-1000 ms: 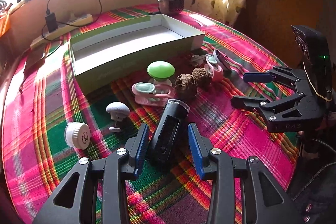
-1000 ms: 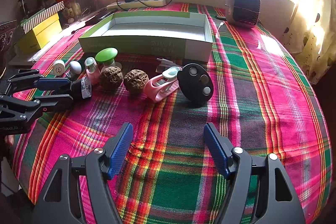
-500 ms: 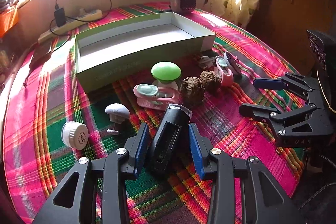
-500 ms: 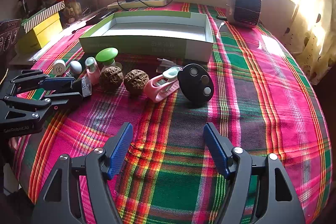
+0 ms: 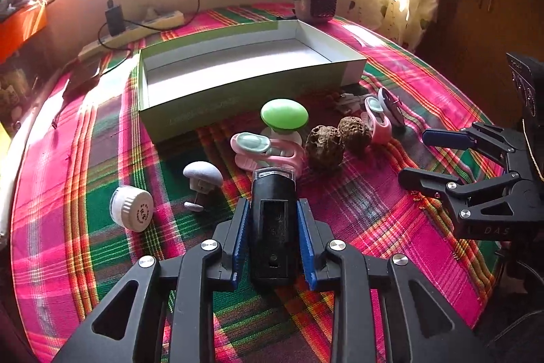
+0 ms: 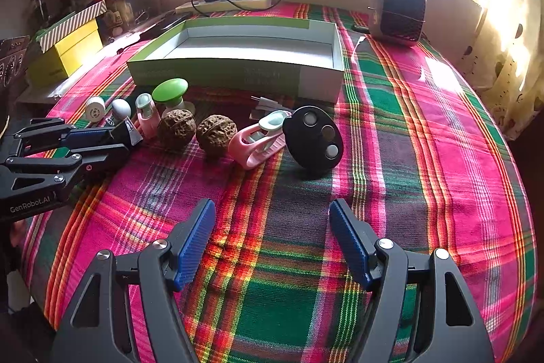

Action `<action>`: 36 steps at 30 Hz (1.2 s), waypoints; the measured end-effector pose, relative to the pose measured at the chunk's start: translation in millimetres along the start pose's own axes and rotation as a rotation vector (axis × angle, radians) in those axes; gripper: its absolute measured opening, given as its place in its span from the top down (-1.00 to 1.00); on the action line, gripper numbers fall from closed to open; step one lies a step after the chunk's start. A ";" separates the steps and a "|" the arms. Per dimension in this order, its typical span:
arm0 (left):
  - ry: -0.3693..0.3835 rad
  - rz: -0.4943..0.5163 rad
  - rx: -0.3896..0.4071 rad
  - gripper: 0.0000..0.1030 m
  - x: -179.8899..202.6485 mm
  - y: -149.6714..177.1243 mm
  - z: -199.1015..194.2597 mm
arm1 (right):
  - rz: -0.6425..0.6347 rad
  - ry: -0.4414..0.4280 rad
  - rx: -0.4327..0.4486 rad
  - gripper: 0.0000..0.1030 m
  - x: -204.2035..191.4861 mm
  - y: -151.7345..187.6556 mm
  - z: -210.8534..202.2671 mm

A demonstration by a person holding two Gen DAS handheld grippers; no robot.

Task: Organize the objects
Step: 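Close the left tool on the black cylinder while the right tool lowers to the fob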

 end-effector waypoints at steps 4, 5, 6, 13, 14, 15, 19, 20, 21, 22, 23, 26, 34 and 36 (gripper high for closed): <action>-0.007 -0.024 0.000 0.51 -0.7 -0.4 0.4 | 0.008 0.022 0.004 -0.36 8.4 -5.7 1.9; -0.006 -0.033 0.001 0.51 -1.3 -0.3 0.4 | 0.014 0.033 0.004 -0.36 12.0 -8.2 2.9; -0.007 -0.038 0.002 0.52 -1.6 -0.4 0.4 | 0.019 0.042 0.003 -0.36 15.7 -10.0 4.0; -0.020 -0.055 0.005 0.51 -1.6 -0.8 1.1 | 0.046 0.053 -0.013 -0.36 32.6 -26.3 13.6; -0.021 -0.059 0.005 0.51 -1.8 -0.9 1.3 | 0.039 0.055 -0.012 -0.36 32.8 -28.1 14.6; -0.023 -0.061 0.005 0.52 -2.0 -1.3 1.4 | 0.030 0.055 -0.012 -0.36 32.3 -29.6 15.9; -0.028 -0.070 0.006 0.51 -2.4 -2.4 2.5 | 0.007 0.044 -0.013 -0.36 30.2 -35.4 21.1; -0.029 -0.072 0.006 0.51 -2.6 -2.6 2.7 | 0.008 0.040 -0.014 -0.36 30.3 -36.9 22.6; -0.030 -0.074 0.007 0.51 -2.6 -2.6 2.8 | 0.009 0.036 -0.015 -0.36 30.7 -38.3 24.1; -0.030 -0.076 0.007 0.51 -2.7 -2.8 3.0 | 0.015 0.031 -0.018 -0.36 31.4 -39.7 25.6; -0.031 -0.078 0.006 0.51 -2.8 -2.8 3.0 | 0.022 0.026 -0.022 -0.36 32.6 -40.5 26.6; -0.033 -0.078 0.005 0.51 -3.1 -3.1 3.1 | 0.020 0.024 -0.023 -0.36 32.4 -42.6 28.1; -0.037 -0.090 0.008 0.52 -3.8 -2.9 3.1 | 0.014 0.015 -0.016 -0.13 30.7 -42.9 26.4; -0.038 -0.089 0.008 0.52 -4.0 -2.9 3.1 | 0.017 0.013 -0.014 -0.01 30.8 -42.9 26.0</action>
Point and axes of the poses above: each gripper's, at about its wrist camera, not at the fingertips, and z roughly the way its jaws point, x to its right, y to its underside, the point moved 7 cm from there along z, roughly the way its jaws point, and after that the axes turned 11 degrees about z, right-handed, at the moved point
